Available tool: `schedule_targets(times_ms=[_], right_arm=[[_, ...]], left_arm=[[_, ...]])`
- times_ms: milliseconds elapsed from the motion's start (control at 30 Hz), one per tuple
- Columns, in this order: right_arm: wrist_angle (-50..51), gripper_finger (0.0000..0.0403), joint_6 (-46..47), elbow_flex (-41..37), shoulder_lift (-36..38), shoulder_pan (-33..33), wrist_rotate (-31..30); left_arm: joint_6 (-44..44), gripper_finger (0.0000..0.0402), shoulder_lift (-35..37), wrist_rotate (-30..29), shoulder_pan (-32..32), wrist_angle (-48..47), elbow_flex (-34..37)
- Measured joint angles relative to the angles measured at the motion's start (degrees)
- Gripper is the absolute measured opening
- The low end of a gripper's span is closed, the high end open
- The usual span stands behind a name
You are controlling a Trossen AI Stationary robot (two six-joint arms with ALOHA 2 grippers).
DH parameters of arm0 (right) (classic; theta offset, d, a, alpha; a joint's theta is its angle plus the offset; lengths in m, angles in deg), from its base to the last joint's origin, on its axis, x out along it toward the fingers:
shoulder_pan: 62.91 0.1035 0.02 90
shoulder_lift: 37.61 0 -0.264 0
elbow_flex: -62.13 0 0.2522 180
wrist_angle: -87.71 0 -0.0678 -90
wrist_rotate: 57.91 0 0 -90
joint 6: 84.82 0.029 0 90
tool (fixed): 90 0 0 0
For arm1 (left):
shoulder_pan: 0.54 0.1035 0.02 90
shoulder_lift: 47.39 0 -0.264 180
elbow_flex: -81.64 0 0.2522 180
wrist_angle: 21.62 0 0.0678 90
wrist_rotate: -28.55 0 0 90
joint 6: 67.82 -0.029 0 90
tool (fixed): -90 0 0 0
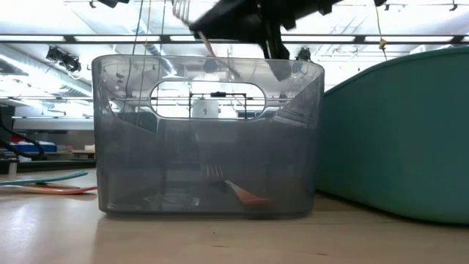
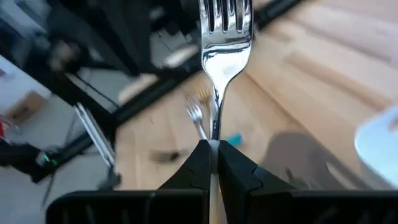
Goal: Sort silverware by color (type)
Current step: Put the orange fork into the black bin
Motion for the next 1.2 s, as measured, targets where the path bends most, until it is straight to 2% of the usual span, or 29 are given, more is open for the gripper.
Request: schedule_targets(times_ms=[333,700,1033,1200], right_arm=[[3.9,0.0022,6.9,-0.1,-4.2,0.2,5.4],[11.1,0.0022,13.8,-0.1,-4.0,-0.2,11.3],[12.1,0.0026,20.7,0.0,-4.0,-2.5,17.9],[12.2,0.0037,21.0,0.0,-4.0,-2.8,17.7]], left_arm=[[0.0,0.0055,0.0,0.1,0.0,0.0,0.0],[-0.1,0.0055,0.0,0.1,0.1,-0.1,0.0],[-0.2,0.0055,0.0,0.1,0.1,-0.1,0.0],[-0.2,0.0055,0.0,0.1,0.1,-0.1,0.0]])
